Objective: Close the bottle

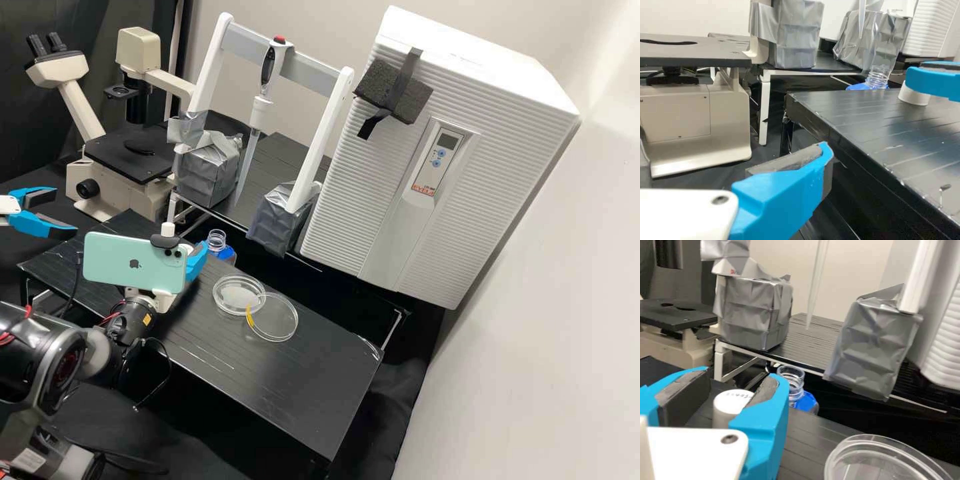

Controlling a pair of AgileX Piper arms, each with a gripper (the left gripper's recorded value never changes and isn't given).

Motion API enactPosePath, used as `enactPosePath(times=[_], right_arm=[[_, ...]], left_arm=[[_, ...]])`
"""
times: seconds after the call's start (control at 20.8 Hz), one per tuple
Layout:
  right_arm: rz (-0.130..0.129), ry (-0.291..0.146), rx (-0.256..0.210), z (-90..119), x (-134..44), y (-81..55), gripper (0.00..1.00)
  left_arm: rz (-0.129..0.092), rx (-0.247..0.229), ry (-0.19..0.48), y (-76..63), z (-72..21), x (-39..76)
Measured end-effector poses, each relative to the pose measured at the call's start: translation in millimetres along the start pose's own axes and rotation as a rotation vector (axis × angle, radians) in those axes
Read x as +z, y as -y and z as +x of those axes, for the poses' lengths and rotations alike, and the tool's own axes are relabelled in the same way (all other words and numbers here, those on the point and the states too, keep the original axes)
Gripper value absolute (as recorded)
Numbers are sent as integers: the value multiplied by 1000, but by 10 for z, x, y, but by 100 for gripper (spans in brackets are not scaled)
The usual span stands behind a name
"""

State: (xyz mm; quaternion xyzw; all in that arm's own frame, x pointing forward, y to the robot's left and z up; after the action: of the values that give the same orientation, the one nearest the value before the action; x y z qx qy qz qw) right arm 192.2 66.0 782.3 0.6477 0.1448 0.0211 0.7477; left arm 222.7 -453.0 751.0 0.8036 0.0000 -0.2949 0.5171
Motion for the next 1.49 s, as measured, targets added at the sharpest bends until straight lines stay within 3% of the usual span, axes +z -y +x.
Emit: enactPosePath(times=[0.38, 0.43, 1.49], right_arm=[[5, 9, -14, -3, -7, 28, 100], [5, 9, -14, -3, -7, 28, 0], [5, 25, -18, -30, 27, 42, 0]], left_arm=[[1, -2, 5, 4, 5, 12], [1, -4, 9, 7, 7, 19], [1, -8, 15, 11, 40, 16]])
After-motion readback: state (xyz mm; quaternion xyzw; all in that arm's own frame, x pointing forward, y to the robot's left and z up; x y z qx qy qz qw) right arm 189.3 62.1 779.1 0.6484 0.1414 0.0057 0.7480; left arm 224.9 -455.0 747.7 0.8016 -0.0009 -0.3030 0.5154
